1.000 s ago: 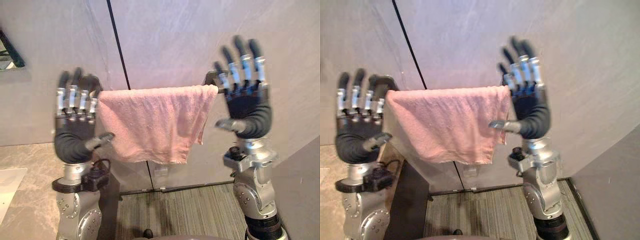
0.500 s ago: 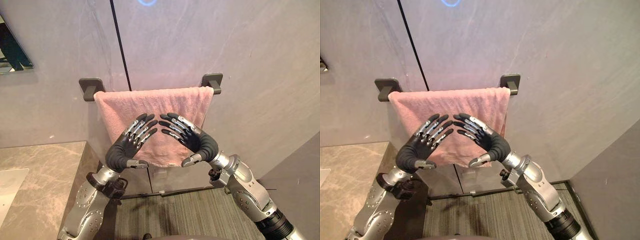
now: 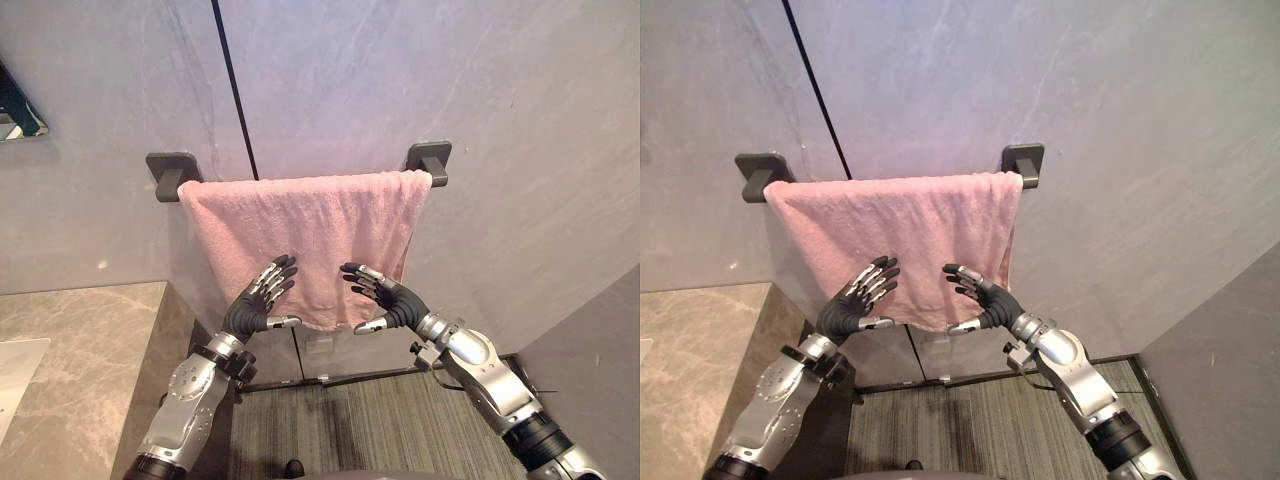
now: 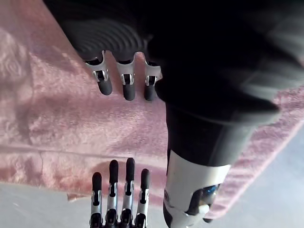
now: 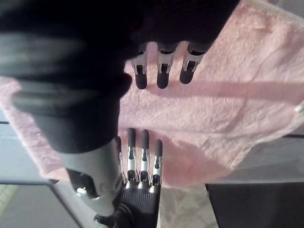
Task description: Organize washtable
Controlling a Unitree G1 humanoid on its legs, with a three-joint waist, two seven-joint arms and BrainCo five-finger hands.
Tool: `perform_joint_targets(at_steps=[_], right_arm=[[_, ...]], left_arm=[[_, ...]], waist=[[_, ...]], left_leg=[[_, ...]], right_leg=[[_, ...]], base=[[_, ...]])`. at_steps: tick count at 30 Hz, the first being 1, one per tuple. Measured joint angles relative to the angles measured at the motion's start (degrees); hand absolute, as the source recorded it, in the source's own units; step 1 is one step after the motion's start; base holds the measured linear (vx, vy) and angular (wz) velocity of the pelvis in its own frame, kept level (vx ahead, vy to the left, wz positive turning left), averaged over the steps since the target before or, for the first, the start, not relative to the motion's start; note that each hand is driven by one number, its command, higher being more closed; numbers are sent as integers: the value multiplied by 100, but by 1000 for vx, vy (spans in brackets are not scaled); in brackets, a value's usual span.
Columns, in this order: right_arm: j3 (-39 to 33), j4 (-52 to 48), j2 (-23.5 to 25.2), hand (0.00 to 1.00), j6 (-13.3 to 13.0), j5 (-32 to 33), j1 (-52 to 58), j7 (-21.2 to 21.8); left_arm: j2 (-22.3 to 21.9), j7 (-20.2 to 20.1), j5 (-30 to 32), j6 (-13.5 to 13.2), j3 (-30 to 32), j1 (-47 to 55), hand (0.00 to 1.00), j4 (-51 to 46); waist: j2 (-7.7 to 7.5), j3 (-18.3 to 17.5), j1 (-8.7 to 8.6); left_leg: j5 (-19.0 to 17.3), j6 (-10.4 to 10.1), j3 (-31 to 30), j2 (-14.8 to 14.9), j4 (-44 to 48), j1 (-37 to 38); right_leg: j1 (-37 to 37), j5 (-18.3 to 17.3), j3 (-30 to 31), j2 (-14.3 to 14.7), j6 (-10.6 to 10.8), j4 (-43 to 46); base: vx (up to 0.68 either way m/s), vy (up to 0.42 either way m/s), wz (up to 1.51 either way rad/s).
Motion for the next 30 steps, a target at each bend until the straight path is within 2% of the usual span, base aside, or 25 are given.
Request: perform_joint_targets(at_steps=[11, 17, 20, 25, 30], right_arm=[[-435, 665, 447, 0, -8, -503, -685, -693], [-1175, 677, 528, 0, -14, -544, -703, -964], [-1795, 748, 642, 0, -57, -423, -703, -1206], [-2300, 909, 726, 0, -138, -26, -702, -1439], [-2578, 902, 824, 0, -168, 206, -644, -1426]], left_arm=[[-219, 722, 361, -16, 374, -472, 0, 645], [-315, 936, 454, -23, 940, -564, 0, 804], [-317, 1106, 450, -72, 1404, -563, 0, 966], [-320, 1236, 447, -104, 1779, -557, 0, 982], [-508, 1234, 451, -127, 2091, -517, 0, 981]], waist=[[-2, 2, 39], [-13, 9, 154], [-13, 10, 150], [-18, 14, 144], [-24, 17, 147]], left_leg=[[63, -3, 37, 27, 0, -263], [96, -23, 38, 87, 0, -315], [121, -51, 29, 101, -1, -315], [146, -73, 17, 183, -3, -315], [156, -90, -42, 201, -3, -311]], right_leg=[[-250, 67, 33, 46, -37, 17], [-299, 107, 27, 87, -61, 9], [-296, 127, 23, 102, -90, 6], [-291, 168, 27, 137, -118, -15], [-248, 180, -5, 182, -134, -53]], base=[[-17, -5, -2], [-6, -6, 0], [-39, -9, 0], [-32, -7, -1], [-21, -18, 4]])
